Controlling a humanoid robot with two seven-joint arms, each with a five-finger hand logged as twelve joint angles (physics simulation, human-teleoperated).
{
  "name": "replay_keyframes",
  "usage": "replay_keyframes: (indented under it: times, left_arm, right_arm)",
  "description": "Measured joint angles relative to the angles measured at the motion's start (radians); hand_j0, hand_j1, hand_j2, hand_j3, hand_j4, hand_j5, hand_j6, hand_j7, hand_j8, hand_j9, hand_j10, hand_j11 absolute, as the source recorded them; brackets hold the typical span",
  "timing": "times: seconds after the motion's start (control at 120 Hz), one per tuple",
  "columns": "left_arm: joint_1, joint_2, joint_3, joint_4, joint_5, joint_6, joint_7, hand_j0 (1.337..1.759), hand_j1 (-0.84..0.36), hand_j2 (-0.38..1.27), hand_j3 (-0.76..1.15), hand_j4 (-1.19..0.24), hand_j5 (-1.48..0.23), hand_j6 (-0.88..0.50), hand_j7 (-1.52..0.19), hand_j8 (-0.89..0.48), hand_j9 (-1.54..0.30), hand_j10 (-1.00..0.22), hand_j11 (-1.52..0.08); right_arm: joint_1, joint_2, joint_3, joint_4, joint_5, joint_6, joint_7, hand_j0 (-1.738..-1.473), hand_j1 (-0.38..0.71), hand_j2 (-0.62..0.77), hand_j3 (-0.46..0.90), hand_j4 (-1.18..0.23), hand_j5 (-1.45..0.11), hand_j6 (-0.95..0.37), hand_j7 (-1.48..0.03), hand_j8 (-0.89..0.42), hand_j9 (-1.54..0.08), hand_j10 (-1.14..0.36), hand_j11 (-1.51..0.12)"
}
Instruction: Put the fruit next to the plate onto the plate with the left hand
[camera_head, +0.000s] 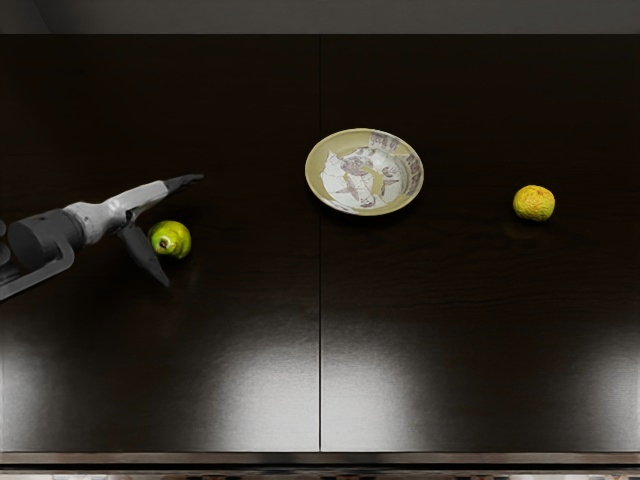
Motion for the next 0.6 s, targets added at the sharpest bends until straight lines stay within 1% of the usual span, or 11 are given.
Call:
replay_keyframes:
  times: [0.133, 0.275, 0.4, 0.6]
  left_arm:
    - [0.02, 0.005, 0.0, 0.0, 0.0, 0.005, -0.028, 1.658, 0.35, 0.0, 0.0, 0.0, 0.0, 0.0, 0.0, 0.0, 0.0, 0.0, 0.0]
    - [0.032, 0.012, -0.003, 0.0, 0.0, 0.007, -0.05, 1.658, 0.35, 0.0, 0.0, 0.0, 0.0, 0.0, 0.0, 0.0, 0.0, 0.0, 0.0]
    - [0.04, 0.015, -0.004, 0.002, -0.001, 0.008, -0.06, 1.658, 0.35, 0.0, 0.0, 0.0, 0.0, 0.0, 0.0, 0.0, 0.0, 0.0, 0.0]
    - [0.051, 0.018, -0.004, 0.003, -0.001, 0.008, -0.065, 1.658, 0.35, 0.0, 0.0, 0.0, 0.0, 0.0, 0.0, 0.0, 0.0, 0.0, 0.0]
  right_arm:
    - [0.0, 0.0, 0.0, 0.0, 0.0, 0.0, 0.0, -1.658, -0.31, -0.01, 0.0, -0.03, -0.04, -0.03, -0.04, -0.03, -0.04, -0.03, -0.04]
    - [0.0, 0.0, 0.0, 0.0, 0.0, 0.0, 0.0, -1.658, -0.31, -0.01, 0.0, -0.03, -0.04, -0.03, -0.04, -0.03, -0.04, -0.03, -0.04]
    - [0.0, 0.0, 0.0, 0.0, 0.0, 0.0, 0.0, -1.658, -0.31, -0.01, 0.0, -0.03, -0.04, -0.03, -0.04, -0.03, -0.04, -0.03, -0.04]
    - [0.0, 0.0, 0.0, 0.0, 0.0, 0.0, 0.0, -1.658, -0.31, -0.01, 0.0, -0.03, -0.04, -0.03, -0.04, -0.03, -0.04, -0.03, -0.04]
